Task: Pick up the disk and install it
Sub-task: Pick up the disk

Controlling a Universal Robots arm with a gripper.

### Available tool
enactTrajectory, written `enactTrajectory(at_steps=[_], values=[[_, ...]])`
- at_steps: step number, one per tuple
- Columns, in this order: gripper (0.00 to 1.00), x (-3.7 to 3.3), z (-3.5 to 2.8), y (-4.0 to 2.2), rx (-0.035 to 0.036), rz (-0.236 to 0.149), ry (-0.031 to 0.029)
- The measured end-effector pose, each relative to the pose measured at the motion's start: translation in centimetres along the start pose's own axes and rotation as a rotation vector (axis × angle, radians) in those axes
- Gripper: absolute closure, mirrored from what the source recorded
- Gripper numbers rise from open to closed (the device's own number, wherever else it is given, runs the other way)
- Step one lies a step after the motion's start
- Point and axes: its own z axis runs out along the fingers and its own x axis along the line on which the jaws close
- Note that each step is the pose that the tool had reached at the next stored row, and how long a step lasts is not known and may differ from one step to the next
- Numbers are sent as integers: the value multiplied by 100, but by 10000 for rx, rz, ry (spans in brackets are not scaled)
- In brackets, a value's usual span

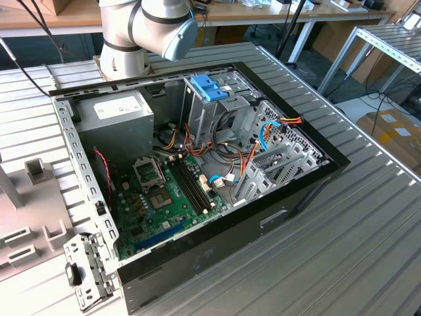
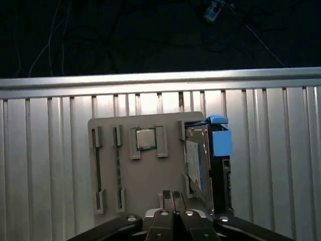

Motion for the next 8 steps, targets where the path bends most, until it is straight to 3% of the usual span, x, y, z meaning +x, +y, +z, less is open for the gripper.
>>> enactTrajectory(at_steps=[1, 8], values=[[89, 0, 1, 0, -17, -735, 32], [89, 0, 0, 0, -31, -1304, 58]])
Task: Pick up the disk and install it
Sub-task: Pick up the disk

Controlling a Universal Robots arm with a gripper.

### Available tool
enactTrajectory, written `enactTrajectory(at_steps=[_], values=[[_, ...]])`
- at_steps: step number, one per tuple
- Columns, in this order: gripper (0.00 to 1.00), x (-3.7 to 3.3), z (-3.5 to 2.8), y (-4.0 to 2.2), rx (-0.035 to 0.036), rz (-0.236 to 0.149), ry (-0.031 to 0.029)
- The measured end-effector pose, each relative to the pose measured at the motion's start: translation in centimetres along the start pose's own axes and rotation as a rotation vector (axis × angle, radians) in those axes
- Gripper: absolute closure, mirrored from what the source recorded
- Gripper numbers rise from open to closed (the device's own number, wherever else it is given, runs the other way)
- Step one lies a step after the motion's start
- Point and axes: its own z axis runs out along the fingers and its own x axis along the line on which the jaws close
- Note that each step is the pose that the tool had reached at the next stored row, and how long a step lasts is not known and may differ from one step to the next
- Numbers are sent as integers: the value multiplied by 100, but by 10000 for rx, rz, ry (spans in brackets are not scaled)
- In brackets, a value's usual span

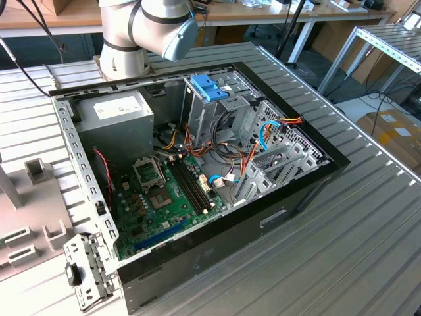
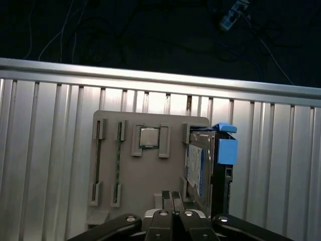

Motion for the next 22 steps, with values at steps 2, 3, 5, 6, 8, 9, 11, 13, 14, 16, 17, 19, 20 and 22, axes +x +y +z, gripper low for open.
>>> enactTrajectory(at_steps=[2, 3, 5, 6, 8, 9, 11, 13, 14, 16, 17, 19, 20, 22], values=[[89, 0, 0, 0, -4, -138, 6], [89, 0, 0, 0, -6, -257, 11], [89, 0, 0, 0, -10, -408, 18], [89, 0, 0, 0, -12, -486, 22], [89, 0, 0, 0, -16, -644, 29], [89, 0, 0, 0, -18, -715, 32], [89, 0, 0, 0, -22, -863, 38], [89, 0, 0, 0, -25, -1023, 46], [89, 0, 0, 0, -28, -1123, 50], [89, 0, 0, 0, -31, -1289, 57], [89, 0, 0, 0, -35, -1441, 64], [89, 0, 1, 0, -40, -1625, 72], [89, 0, 3, 0, -41, -1654, 73], [89, -1, 16, 0, -31, -1270, 57]])
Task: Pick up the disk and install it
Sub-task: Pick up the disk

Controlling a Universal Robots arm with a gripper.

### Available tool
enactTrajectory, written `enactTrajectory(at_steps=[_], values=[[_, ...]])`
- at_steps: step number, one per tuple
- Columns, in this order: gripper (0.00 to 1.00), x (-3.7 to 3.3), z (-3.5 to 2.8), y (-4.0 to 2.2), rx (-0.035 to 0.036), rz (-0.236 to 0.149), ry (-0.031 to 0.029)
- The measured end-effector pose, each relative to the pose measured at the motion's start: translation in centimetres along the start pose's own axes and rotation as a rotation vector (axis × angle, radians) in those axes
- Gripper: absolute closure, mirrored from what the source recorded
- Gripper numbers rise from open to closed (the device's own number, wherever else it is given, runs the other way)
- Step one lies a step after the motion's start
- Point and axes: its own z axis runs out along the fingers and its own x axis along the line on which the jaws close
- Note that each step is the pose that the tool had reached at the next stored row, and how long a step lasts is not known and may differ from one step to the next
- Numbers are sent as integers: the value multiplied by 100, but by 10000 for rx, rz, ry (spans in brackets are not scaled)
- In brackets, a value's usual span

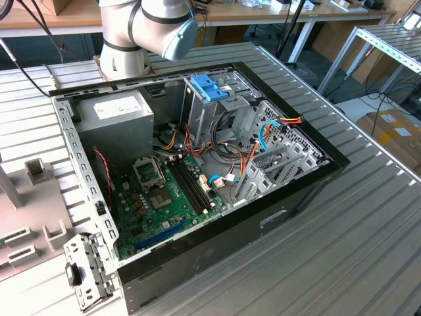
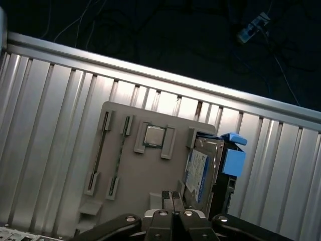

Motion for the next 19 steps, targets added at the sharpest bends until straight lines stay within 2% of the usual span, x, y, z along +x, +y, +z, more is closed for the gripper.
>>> enactTrajectory(at_steps=[5, 7, 10, 11, 13, 15, 16, 19], values=[[89, 2, 33, -2, 26, 1049, -47], [89, 2, 50, -3, 39, 1613, -72], [89, 2, 67, -3, 52, 2150, -96], [89, 3, 78, -4, 61, 2504, -112], [89, 3, 90, -4, 70, 2904, -129], [89, 3, 112, -6, 88, 3650, -162], [89, 3, 115, -5, 91, 3842, -169], [89, 3, 117, -6, 91, 3767, -171]])
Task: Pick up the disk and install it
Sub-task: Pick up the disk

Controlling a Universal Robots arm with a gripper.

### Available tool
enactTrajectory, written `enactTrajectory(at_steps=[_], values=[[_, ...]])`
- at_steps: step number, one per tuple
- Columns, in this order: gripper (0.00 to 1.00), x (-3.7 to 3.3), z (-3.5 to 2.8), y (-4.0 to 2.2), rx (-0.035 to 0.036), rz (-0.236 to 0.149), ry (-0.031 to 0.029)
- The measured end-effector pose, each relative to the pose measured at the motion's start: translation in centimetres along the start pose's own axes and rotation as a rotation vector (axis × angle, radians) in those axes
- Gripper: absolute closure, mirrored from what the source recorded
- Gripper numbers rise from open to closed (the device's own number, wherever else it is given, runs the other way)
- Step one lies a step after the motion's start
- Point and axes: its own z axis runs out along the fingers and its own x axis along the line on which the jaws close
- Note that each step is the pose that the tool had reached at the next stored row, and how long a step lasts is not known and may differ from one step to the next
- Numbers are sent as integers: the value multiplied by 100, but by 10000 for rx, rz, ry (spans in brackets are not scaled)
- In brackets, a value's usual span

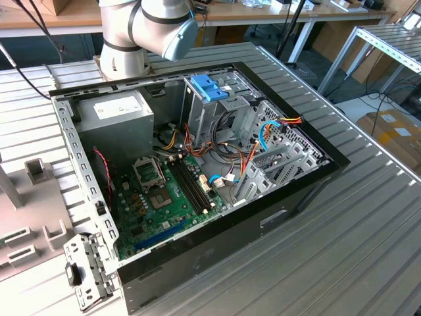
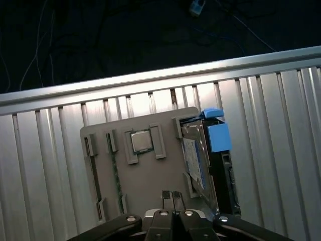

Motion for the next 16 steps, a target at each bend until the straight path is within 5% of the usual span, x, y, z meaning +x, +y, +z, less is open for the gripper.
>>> enactTrajectory(at_steps=[3, 16], values=[[89, 0, 1, 0, -19, -764, 29], [89, 0, 1, 0, -20, -810, 32]])
